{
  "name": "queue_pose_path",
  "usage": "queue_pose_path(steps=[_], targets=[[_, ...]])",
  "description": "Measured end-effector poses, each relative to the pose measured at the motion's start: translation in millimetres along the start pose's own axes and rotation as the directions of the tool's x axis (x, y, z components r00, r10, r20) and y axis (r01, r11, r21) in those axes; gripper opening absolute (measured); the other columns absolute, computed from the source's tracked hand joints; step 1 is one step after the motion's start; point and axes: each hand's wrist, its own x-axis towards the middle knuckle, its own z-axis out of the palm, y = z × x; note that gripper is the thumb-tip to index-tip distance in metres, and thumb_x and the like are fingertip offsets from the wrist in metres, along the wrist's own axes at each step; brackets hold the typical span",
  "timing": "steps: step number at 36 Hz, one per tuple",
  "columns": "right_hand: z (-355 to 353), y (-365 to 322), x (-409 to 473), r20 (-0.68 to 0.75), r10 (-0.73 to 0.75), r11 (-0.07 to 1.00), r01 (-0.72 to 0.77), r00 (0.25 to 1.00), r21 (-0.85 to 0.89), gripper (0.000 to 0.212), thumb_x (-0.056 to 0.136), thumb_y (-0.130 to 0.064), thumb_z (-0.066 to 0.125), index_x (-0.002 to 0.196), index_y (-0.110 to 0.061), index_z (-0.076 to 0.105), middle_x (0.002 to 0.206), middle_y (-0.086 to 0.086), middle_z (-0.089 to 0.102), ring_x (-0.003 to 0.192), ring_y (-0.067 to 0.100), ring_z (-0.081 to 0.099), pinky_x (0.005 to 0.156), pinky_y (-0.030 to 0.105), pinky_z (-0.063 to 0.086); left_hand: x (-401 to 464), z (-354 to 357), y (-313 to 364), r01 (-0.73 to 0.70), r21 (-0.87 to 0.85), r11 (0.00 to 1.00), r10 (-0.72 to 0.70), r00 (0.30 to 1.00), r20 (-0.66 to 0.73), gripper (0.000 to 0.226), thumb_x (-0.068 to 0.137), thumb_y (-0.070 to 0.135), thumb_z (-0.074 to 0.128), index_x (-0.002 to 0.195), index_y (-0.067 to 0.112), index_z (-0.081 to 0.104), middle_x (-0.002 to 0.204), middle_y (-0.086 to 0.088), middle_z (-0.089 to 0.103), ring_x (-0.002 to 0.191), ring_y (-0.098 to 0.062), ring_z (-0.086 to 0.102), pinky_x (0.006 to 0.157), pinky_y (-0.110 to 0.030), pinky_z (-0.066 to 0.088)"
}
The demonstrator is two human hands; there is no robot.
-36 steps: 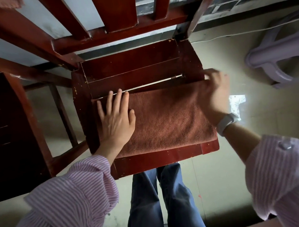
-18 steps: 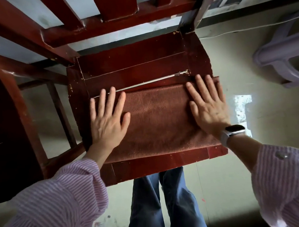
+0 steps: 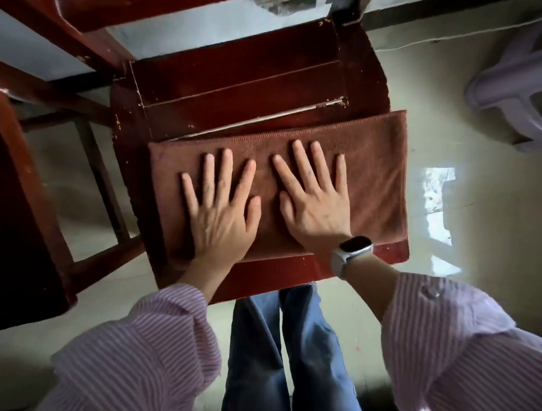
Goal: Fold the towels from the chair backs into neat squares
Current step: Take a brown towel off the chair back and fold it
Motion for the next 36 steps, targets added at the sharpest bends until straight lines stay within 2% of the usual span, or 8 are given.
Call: queue_pose_path(steps=[4,8,13,18,24,27,31,36], targets=[[-1.7,30.9,-10.2,-0.012,-0.019,0.998,0.019,1.000,-0.062,0.053,0.091,-0.042,0.033,0.142,-0.032,0.027,0.151,0.006,0.028,0.140,0.026,0.023,0.112,0.051,0.008,-13.9,2.8,-27.1,0.069,0.002,0.998,-0.069,0.998,-0.002,0.060,0.090,0.046,0.029,0.145,0.030,0.014,0.155,-0.010,0.013,0.143,-0.029,0.005,0.113,-0.055,0.000],[-6.3,73.1,-31.8,-0.011,0.090,0.993,-0.091,0.996,-0.074,0.054,0.091,-0.039,0.030,0.144,-0.030,0.024,0.152,0.007,0.024,0.141,0.027,0.018,0.112,0.053,0.010,-22.4,3.2,-39.8,0.132,-0.011,0.991,-0.132,0.991,-0.004,0.062,0.090,0.047,0.027,0.146,0.029,0.009,0.155,-0.010,0.008,0.143,-0.030,0.000,0.113,-0.054,0.000],[-19.6,98.9,-48.8,0.086,0.328,0.932,-0.337,0.941,0.136,0.059,0.089,-0.036,0.019,0.147,-0.025,0.012,0.156,0.008,0.010,0.143,0.027,0.009,0.114,0.052,0.006,-21.1,-2.4,-34.5,0.171,0.000,0.985,-0.170,0.984,0.048,0.063,0.089,0.047,0.024,0.146,0.027,0.005,0.156,-0.011,0.003,0.143,-0.031,-0.003,0.112,-0.056,-0.002],[-28.6,90.5,-69.6,0.052,0.615,0.672,-0.557,0.787,0.488,0.054,0.090,-0.028,0.034,0.137,-0.003,0.036,0.140,0.019,0.042,0.129,0.033,0.038,0.109,0.044,0.030,-23.6,-14.2,-11.8,0.230,-0.049,0.972,-0.225,0.970,0.086,0.062,0.089,0.044,0.023,0.147,0.024,0.010,0.156,-0.012,0.003,0.143,-0.031,-0.004,0.110,-0.059,-0.004],[-43.5,93.8,-65.0,0.148,0.682,0.499,-0.604,0.716,0.621,0.032,0.091,-0.029,0.051,0.113,-0.009,0.062,0.107,0.014,0.059,0.094,0.023,0.056,0.086,0.031,0.043,-29.3,-21.9,35.2,0.048,-0.076,0.996,-0.037,0.988,0.149,0.060,0.088,0.041,0.027,0.145,0.026,0.016,0.155,-0.008,0.012,0.143,-0.027,0.004,0.110,-0.058,-0.002],[-48.7,100.7,-48.6,0.200,0.684,0.461,-0.628,0.702,0.626,0.028,0.091,-0.025,0.053,0.113,-0.010,0.064,0.110,0.015,0.058,0.096,0.023,0.055,0.082,0.021,0.035,-28.0,-20.6,50.3,0.019,-0.063,0.998,-0.005,0.975,0.221,0.061,0.086,0.045,0.018,0.145,0.029,0.015,0.156,-0.006,0.008,0.143,-0.028,0.002,0.110,-0.056,-0.001],[-50.0,103.4,-31.1,0.212,0.707,0.458,-0.666,0.675,0.589,0.026,0.089,-0.021,0.056,0.109,-0.008,0.066,0.109,0.017,0.060,0.101,0.030,0.056,0.083,0.026,0.038,-26.2,-17.4,53.0,0.032,-0.038,0.999,-0.021,0.968,0.252,0.059,0.090,0.046,0.016,0.145,0.033,0.003,0.156,-0.002,-0.007,0.142,-0.024,-0.011,0.110,-0.053,-0.007],[-43.2,94.7,-27.5,0.187,0.762,0.437,-0.706,0.620,0.557,0.024,0.088,-0.021,0.056,0.104,-0.003,0.060,0.107,0.016,0.061,0.098,0.031,0.055,0.079,0.031,0.039,-26.0,-18.1,47.5,0.001,-0.026,1.000,0.006,0.965,0.260,0.057,0.093,0.045,0.023,0.145,0.034,0.002,0.156,-0.001,-0.005,0.143,-0.024,-0.009,0.112,-0.054,0.001]])
